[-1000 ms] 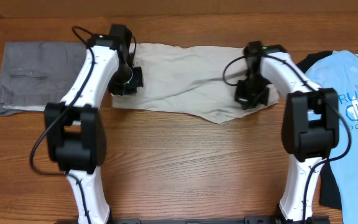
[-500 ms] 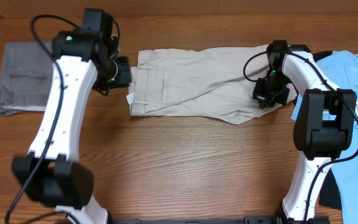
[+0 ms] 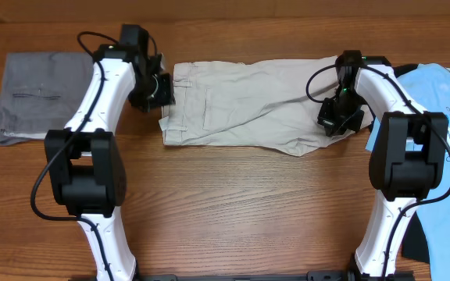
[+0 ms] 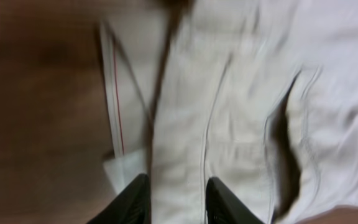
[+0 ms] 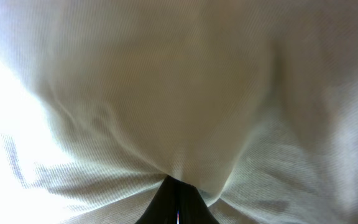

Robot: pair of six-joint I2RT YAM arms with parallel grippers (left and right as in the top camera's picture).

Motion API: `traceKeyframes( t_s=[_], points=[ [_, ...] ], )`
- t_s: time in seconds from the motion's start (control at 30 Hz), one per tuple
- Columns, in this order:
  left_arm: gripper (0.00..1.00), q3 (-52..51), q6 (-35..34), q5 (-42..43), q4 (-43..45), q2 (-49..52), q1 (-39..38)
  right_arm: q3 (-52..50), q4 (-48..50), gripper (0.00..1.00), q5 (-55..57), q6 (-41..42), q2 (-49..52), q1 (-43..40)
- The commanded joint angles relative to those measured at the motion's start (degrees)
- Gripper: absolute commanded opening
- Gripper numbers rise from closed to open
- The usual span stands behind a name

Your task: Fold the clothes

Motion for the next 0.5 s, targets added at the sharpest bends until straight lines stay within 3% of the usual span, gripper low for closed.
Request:
traceKeyframes(
  t_s=[0.0,0.13,0.27,0.47],
  points=[
    [0.35,0.2,1.5,1.9,5.1,-0.2,0.5,-2.9,1.7,0.05,2.0,-0.1,4.2,-0.5],
    [0.39,0.2,2.8,0.2,12.4,0.2,-0.4,-2.9,1.7,0.05,2.0,-0.1,4.2,-0.5],
    [0.51,0.2,3.5,0.2,17.6,2.8,-1.2,-2.9,1.7,0.05,2.0,-0.1,4.2,-0.5],
    [0.55,0.2,3.4,0.2,21.4,8.3,-1.2,-2.9,1.7,0.05,2.0,-0.1,4.2,-0.5]
  ],
)
